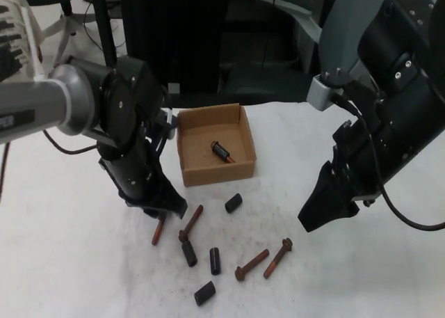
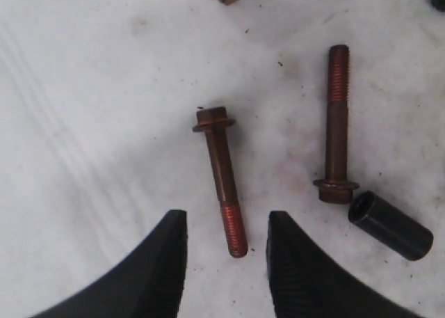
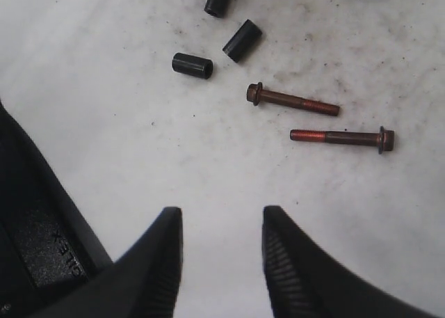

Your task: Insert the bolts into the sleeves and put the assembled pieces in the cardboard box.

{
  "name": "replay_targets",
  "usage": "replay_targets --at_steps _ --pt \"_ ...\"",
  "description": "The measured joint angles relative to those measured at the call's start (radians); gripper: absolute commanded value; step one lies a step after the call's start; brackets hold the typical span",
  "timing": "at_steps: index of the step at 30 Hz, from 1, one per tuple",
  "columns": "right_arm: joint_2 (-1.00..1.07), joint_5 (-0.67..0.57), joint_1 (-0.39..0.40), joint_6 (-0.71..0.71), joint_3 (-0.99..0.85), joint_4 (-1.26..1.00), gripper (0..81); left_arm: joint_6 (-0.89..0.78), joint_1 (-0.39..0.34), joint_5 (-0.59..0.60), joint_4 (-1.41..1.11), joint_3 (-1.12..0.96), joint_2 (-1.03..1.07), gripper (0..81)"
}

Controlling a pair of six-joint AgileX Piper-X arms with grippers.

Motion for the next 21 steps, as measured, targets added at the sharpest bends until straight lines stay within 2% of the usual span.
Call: replay_targets --at_steps 21 --pt "0.0 0.0 0.0 0.0 0.0 0.0 36.3 0.007 0.0 0.0 0.041 -0.13 0.105 35.9"
